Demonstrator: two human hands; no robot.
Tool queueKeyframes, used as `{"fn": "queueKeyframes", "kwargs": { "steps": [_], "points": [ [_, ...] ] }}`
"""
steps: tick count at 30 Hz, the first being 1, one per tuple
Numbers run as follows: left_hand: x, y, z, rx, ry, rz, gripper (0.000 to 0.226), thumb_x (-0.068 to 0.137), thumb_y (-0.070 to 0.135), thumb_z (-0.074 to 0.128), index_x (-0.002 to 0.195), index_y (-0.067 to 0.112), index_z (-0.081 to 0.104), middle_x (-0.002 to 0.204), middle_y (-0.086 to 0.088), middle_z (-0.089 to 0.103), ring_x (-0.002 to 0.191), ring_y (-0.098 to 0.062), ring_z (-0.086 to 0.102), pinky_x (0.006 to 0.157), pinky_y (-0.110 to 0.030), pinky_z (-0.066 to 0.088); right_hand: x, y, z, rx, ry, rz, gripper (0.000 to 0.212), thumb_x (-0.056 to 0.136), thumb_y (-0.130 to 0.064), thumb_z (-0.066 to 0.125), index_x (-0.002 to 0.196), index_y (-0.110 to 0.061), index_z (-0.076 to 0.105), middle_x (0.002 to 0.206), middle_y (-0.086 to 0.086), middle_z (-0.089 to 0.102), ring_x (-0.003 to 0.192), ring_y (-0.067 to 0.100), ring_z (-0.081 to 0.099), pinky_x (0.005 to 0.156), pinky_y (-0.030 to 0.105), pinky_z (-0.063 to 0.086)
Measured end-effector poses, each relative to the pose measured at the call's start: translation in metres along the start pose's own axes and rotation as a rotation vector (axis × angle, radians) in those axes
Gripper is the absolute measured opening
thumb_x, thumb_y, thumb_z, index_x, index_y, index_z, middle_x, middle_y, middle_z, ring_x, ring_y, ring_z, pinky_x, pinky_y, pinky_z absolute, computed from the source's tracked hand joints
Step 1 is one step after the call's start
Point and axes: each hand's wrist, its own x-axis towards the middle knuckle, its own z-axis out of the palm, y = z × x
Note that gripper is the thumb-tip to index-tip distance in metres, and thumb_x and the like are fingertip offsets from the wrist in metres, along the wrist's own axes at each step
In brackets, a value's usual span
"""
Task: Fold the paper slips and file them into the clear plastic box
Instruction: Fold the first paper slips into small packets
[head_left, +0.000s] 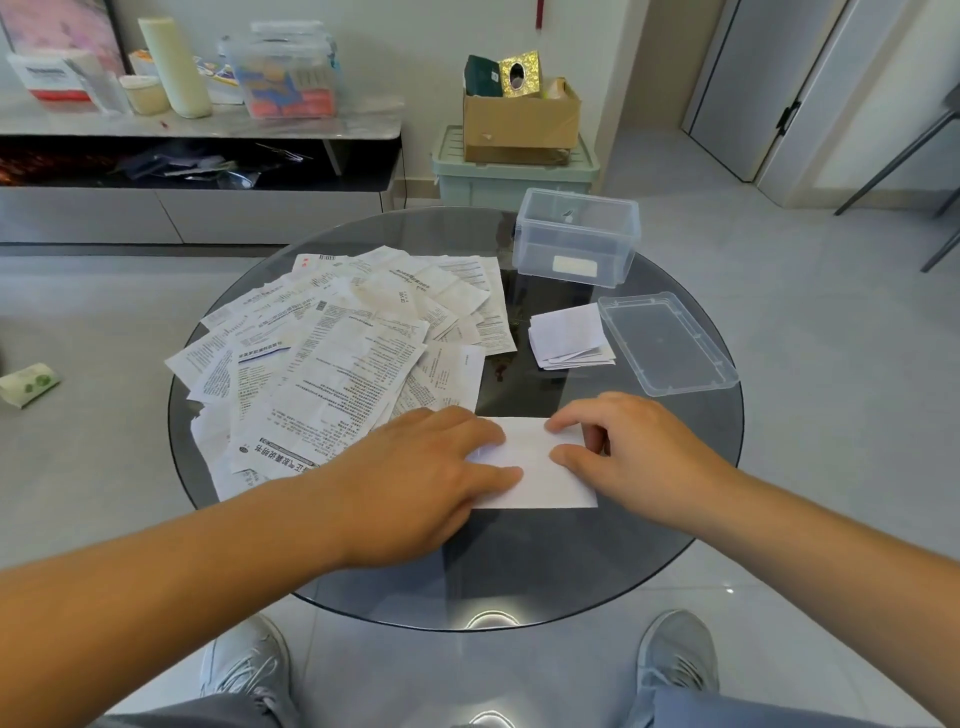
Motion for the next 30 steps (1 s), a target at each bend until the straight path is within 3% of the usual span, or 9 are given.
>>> {"fn": "queueKeyframes", "kwargs": {
  "steps": [4, 6, 8, 10, 15, 20, 24, 27, 30],
  "points": [
    [-0.012, -0.01, -0.008, -0.034, -0.027, 0.038, 0.038, 0.093, 0.035, 0.042, 0.126, 0.033, 0.062, 0.13, -0.006, 0.06, 0.108, -0.025, 0.062, 0.076, -0.036, 0.058, -0.002, 0.005, -0.005, 0.04, -0.047, 0.016, 0.031, 0.093, -0.044, 0.064, 0.124, -0.04, 0.066, 0.089, -0.013, 0.054, 0.086, 0.006, 0.053, 0.077, 0.024, 0.039],
    [-0.016, -0.014, -0.012, -0.078, -0.039, 0.052, 0.039, 0.096, 0.041, 0.04, 0.125, 0.036, 0.065, 0.131, 0.0, 0.059, 0.11, -0.019, 0.06, 0.079, -0.032, 0.057, -0.002, 0.005, -0.007, 0.05, -0.064, 0.019, 0.032, 0.093, -0.043, 0.065, 0.125, -0.041, 0.065, 0.09, -0.013, 0.054, 0.086, 0.005, 0.053, 0.077, 0.022, 0.039],
    [-0.015, -0.015, -0.018, -0.179, -0.04, -0.011, 0.041, 0.097, 0.053, 0.038, 0.117, 0.039, 0.071, 0.131, 0.011, 0.056, 0.112, -0.008, 0.056, 0.088, -0.021, 0.05, -0.002, 0.003, -0.008, 0.051, -0.075, 0.017, 0.031, 0.093, -0.042, 0.065, 0.125, -0.04, 0.066, 0.09, -0.013, 0.054, 0.086, 0.004, 0.053, 0.078, 0.023, 0.041],
    [-0.004, -0.015, -0.023, -0.273, -0.048, -0.114, 0.038, 0.096, 0.06, 0.046, 0.104, 0.036, 0.074, 0.124, 0.017, 0.057, 0.104, 0.0, 0.052, 0.085, -0.011, 0.04, -0.001, 0.002, -0.01, 0.055, -0.084, 0.023, 0.03, 0.093, -0.039, 0.066, 0.123, -0.039, 0.066, 0.089, -0.011, 0.056, 0.085, 0.006, 0.054, 0.079, 0.024, 0.044],
    [0.042, -0.006, -0.029, -0.332, -0.09, -0.282, 0.03, 0.087, 0.054, 0.068, 0.11, 0.034, 0.065, 0.122, 0.012, 0.053, 0.109, -0.007, 0.05, 0.094, -0.023, 0.045, 0.005, -0.002, -0.014, 0.066, -0.115, 0.064, 0.027, 0.091, -0.036, 0.07, 0.118, -0.037, 0.068, 0.085, -0.008, 0.059, 0.079, 0.008, 0.057, 0.067, 0.019, 0.042],
    [0.073, -0.007, -0.032, -0.445, -0.16, -0.368, 0.051, 0.079, 0.049, 0.08, 0.121, 0.028, 0.06, 0.105, 0.012, 0.054, 0.092, -0.009, 0.053, 0.078, -0.021, 0.045, 0.006, -0.004, -0.015, 0.101, -0.128, 0.092, 0.028, 0.089, -0.036, 0.072, 0.117, -0.037, 0.069, 0.086, -0.01, 0.059, 0.078, 0.009, 0.059, 0.066, 0.019, 0.043],
    [0.084, -0.012, -0.036, -0.47, -0.264, -0.423, 0.05, 0.071, 0.049, 0.086, 0.106, 0.025, 0.061, 0.094, 0.011, 0.059, 0.086, -0.011, 0.056, 0.071, -0.025, 0.047, 0.008, -0.006, -0.017, 0.086, -0.118, 0.075, 0.034, 0.087, -0.036, 0.075, 0.119, -0.038, 0.067, 0.097, -0.013, 0.051, 0.085, 0.005, 0.056, 0.078, 0.023, 0.048],
    [0.086, -0.012, -0.036, -0.466, -0.285, -0.444, 0.04, 0.071, 0.048, 0.087, 0.089, 0.02, 0.065, 0.085, 0.003, 0.064, 0.078, -0.016, 0.057, 0.063, -0.028, 0.044, 0.009, -0.007, -0.016, 0.12, -0.09, 0.068, 0.054, 0.084, -0.035, 0.077, 0.133, -0.038, 0.055, 0.11, -0.012, 0.049, 0.085, 0.003, 0.054, 0.074, 0.016, 0.044],
    [0.081, -0.013, -0.038, -0.51, -0.261, -0.459, 0.035, 0.076, 0.043, 0.085, 0.086, 0.014, 0.069, 0.083, -0.004, 0.068, 0.075, -0.021, 0.059, 0.061, -0.027, 0.04, 0.011, -0.008, -0.016, 0.239, -0.063, 0.085, 0.066, 0.082, -0.032, 0.08, 0.14, -0.037, 0.047, 0.103, -0.013, 0.057, 0.084, 0.009, 0.06, 0.078, 0.026, 0.054]
  ]
}}
